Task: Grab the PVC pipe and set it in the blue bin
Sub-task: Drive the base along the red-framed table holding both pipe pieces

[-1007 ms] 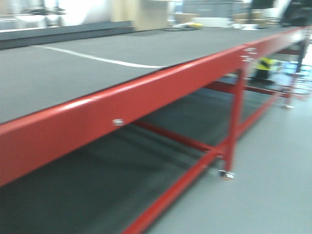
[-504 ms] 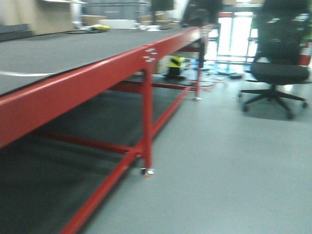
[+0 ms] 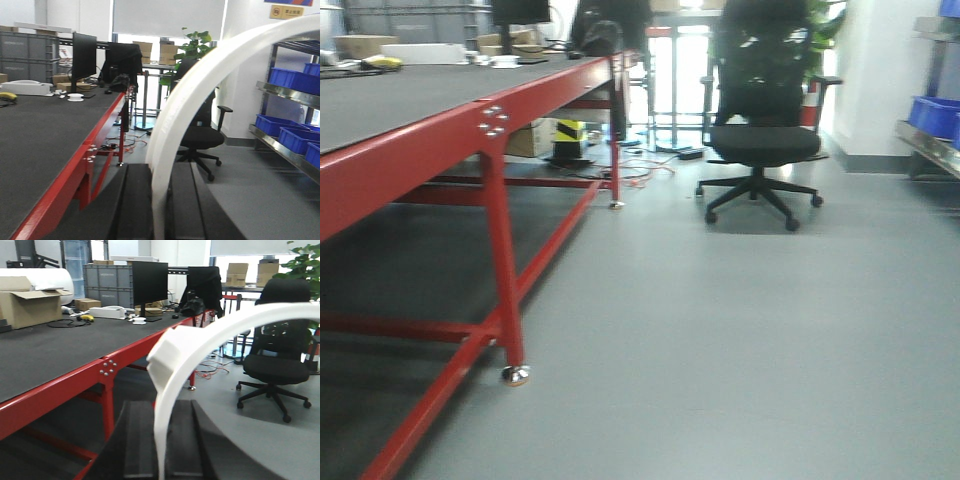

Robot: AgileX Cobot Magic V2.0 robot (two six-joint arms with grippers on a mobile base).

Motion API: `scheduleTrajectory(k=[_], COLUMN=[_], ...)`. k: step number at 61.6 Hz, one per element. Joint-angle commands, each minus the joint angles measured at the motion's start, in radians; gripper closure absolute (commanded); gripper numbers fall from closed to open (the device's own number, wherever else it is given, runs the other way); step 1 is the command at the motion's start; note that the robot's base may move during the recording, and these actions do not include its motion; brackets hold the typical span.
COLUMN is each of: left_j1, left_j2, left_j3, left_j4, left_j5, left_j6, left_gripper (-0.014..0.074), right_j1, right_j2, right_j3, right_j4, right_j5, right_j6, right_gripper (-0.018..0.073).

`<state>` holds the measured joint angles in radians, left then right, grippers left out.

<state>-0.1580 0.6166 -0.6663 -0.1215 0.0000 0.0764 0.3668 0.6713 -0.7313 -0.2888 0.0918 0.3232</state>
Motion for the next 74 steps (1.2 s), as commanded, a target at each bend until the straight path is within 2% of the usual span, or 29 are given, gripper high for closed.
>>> scheduleTrajectory(k=[1, 74], left_j1=[-0.006, -0.006], left_j2=[-0.005, -0.005], left_j3=[-0.001, -0.001], left_j4=[-0.008, -0.008], left_j5=[-0.027, -0.027], left_j6=[-0.001, -0.001], left_gripper=[0.0707, 0.0707], right_j1=[0.001, 0.001], right_j2=[-0.007, -0.007], right_j3=[-0.004, -0.004], right_j4=[-0.011, -0.011], right_j5=[-0.026, -0.026], right_j6=[-0.005, -0.005], right_gripper=[0.0727, 0.0727])
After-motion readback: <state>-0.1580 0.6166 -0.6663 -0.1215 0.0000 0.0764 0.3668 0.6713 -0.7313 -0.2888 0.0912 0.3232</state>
